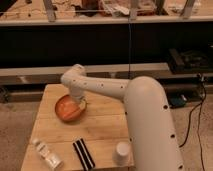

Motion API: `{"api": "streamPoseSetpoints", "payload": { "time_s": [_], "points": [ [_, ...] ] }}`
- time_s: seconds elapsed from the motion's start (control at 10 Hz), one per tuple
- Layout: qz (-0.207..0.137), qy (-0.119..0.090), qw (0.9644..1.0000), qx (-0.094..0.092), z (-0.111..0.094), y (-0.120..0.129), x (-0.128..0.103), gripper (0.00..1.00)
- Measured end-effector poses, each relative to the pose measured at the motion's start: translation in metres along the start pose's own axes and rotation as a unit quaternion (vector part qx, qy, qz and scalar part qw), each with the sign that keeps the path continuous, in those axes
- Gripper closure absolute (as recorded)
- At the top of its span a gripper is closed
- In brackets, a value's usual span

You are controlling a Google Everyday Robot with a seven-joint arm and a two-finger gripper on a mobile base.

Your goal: Place the pepper in the ceramic bowl

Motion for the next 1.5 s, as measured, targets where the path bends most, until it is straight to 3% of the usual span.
{"api": "streamPoseSetpoints", "payload": {
  "time_s": [0.1,0.3,1.5],
  "points": [
    [-0.003,0.002,1.0000,0.000,-0.0003,-0.0016,0.0008,0.20],
    [-0.004,0.003,1.0000,0.001,-0.0015,-0.0034,-0.0006,0.11],
    [-0.009,0.007,0.9999,0.004,-0.0050,-0.0074,0.0055,0.11]
  ]
}}
